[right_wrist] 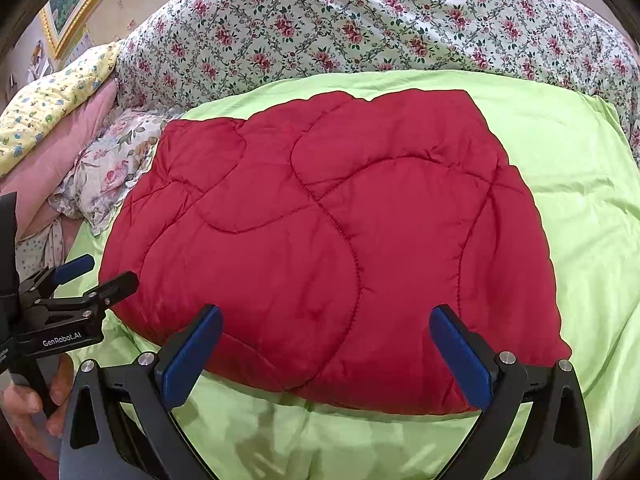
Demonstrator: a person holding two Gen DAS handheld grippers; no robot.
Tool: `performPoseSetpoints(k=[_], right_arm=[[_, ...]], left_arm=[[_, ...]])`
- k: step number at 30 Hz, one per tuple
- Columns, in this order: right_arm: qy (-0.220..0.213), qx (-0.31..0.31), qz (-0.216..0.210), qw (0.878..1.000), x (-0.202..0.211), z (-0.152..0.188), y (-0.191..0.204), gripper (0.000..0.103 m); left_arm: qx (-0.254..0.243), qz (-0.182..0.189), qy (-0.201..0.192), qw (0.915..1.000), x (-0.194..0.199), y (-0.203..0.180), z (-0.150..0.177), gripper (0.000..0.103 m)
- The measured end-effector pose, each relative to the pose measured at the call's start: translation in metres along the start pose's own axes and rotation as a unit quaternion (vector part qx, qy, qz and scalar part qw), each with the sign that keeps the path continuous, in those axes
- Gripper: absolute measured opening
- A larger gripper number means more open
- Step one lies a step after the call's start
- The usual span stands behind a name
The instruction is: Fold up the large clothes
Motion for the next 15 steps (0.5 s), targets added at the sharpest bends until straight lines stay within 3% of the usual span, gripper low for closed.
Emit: performPoseSetpoints(k=[15], right_arm=[[-0.001,-0.002,-0.002,1.0,0.0013,-0.0002,-0.0013,0.103]], left_arm=[[0.001,-0.001,0.001,1.0,0.0007,0.0008,-0.0002,0.103]])
Point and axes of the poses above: each gripper's, at about its wrist camera, not at the fingertips, and x roughly against the way its jaws point, y to its left, z to its underside, the point moved 10 cm from there along -x, roughly the way its jaws point, and after that the axes turned 8 degrees about y, right-handed, at the moved point
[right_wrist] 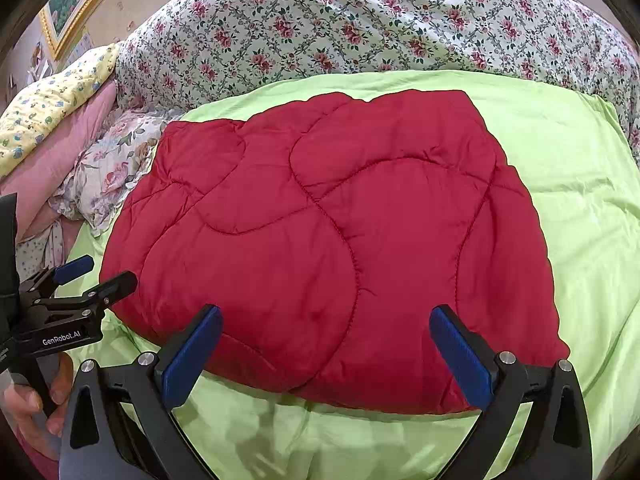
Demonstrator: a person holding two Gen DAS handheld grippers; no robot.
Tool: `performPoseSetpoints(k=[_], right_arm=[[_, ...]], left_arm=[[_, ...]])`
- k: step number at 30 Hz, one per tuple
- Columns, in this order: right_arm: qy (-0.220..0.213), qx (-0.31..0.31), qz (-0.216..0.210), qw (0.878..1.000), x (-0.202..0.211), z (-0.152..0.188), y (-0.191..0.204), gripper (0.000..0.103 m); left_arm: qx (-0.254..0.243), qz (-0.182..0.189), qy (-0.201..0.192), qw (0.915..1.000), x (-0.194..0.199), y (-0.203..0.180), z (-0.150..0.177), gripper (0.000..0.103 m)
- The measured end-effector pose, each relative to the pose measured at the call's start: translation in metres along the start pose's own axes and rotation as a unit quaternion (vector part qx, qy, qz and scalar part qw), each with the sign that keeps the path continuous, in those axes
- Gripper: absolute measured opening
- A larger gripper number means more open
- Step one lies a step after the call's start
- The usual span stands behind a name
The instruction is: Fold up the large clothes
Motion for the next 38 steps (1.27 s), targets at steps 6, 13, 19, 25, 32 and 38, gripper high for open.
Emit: performPoseSetpoints(k=[6,13,19,25,32,38], right_arm=[[0.0,-0.001,0.0,1.0,0.001,0.0,-0.002,0.103],[0.0,0.0,-0.001,1.0,0.001,-0.001,-0.002,0.103],[0.0,-0.001,-0.002,1.0,0.002,-0.001,-0.003,0.103],[-0.001,-0.002,-0.002,1.0,0.004,-0.002,-0.005,0.103],[-0.006,-0.004,0.0,1.0,0.007,-0.005,-0.009,0.103],[-0.005,-0.008,0.004,1.0,0.003,-0.005,-0.011,0.103]], left_arm=[[0.0,0.001,0.0,1.0,0.0,0.0,0.0,0.103],[-0.001,0.0,-0.001,1.0,0.001,-0.001,-0.001,0.103],[-0.001,-0.001,-0.002,1.0,0.002,-0.002,-0.001,0.103],[0.0,-0.001,-0.002,1.0,0.002,-0.002,-0.001,0.103],[0.006,0.007,-0.002,1.0,0.003,0.0,-0.003,0.103],[0.008,0.015,-0.002,0.9999,0.0,0.0,-0.005,0.103]])
Point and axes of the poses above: each gripper's, at about its wrist camera, not at the fingertips, and x roughly against the way its jaws point, y to its left, z to its underside, the point moved 10 cm from there along -x, roughly the way its jaws point, and after that the axes turned 8 degrees about y, right-handed, at the moved point
